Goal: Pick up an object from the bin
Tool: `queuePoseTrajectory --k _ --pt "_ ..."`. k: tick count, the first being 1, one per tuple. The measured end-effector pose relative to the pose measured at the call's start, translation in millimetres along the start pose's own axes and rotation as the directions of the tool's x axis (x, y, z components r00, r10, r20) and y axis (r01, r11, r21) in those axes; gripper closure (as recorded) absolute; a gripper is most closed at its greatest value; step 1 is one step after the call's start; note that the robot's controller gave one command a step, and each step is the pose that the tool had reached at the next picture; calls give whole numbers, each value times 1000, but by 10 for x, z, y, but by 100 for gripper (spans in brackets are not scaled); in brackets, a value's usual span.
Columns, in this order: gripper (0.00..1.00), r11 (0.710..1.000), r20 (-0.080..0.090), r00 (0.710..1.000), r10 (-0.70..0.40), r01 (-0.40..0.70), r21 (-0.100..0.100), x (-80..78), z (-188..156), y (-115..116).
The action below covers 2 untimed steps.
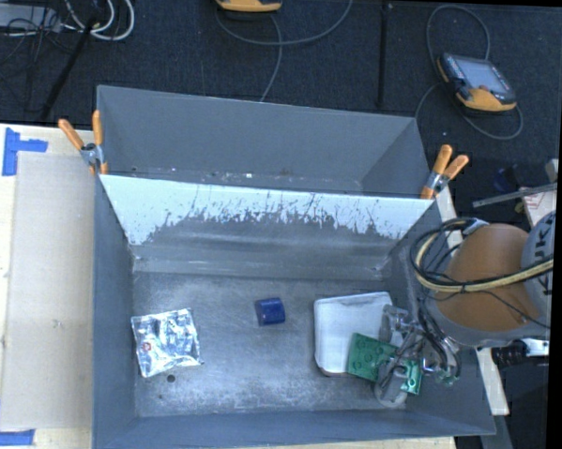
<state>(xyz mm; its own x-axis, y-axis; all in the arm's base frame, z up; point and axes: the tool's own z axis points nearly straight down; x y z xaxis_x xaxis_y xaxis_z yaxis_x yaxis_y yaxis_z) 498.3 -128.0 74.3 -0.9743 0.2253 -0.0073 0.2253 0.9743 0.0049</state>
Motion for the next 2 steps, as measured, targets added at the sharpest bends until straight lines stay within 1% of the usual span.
queuePoseTrajectory --k 1,2 --pt "100 1000 11 1000 -1 1 2 -33 -26 -9" --pt "100 1000 2 1000 -14 14 5 -238 -1211 -34"
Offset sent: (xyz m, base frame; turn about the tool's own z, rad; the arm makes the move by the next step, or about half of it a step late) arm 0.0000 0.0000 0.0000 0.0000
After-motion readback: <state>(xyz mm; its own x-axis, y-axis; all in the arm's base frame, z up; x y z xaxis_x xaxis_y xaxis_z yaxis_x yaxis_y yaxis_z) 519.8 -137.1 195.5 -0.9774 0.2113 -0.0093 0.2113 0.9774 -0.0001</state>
